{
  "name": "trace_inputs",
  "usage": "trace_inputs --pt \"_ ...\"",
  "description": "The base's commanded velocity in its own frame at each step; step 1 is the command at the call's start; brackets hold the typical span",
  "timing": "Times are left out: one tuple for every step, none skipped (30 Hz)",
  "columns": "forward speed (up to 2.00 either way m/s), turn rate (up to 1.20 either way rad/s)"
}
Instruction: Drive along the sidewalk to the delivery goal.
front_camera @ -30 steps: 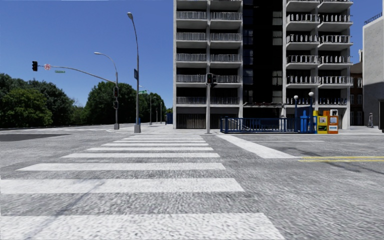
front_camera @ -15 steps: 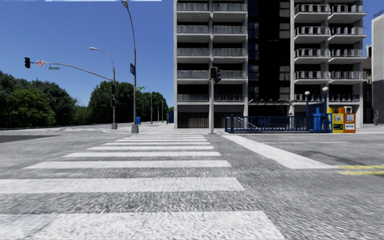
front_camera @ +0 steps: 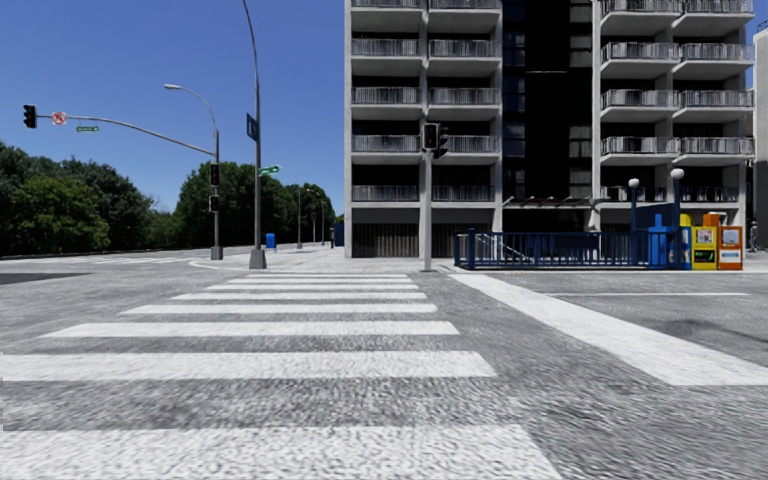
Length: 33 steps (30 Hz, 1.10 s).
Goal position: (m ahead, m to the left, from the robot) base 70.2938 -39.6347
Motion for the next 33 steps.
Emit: trace_inputs --pt "2.0 0.0" --pt "2.0 0.0" --pt "2.0 0.0" --pt "2.0 0.0" --pt "2.0 0.0" --pt "2.0 0.0" --pt "2.0 0.0" --pt "2.0 0.0" --pt "2.0 0.0" --pt "2.0 0.0" --pt "2.0 0.0" --pt "2.0 0.0" --pt "2.0 0.0" --pt "2.0 0.0" --pt "2.0 0.0" --pt "2.0 0.0" --pt "2.0 0.0" --pt "2.0 0.0" --pt "2.0 0.0" --pt "2.0 0.0" --pt "2.0 0.0" --pt "2.0 0.0" --pt "2.0 0.0" --pt "2.0 0.0" --pt "2.0 0.0" --pt "2.0 0.0" --pt "2.0 0.0" --pt "2.0 0.0" --pt "2.0 0.0" --pt "2.0 0.0" --pt "2.0 0.0" --pt "2.0 0.12" --pt "2.0 0.29"
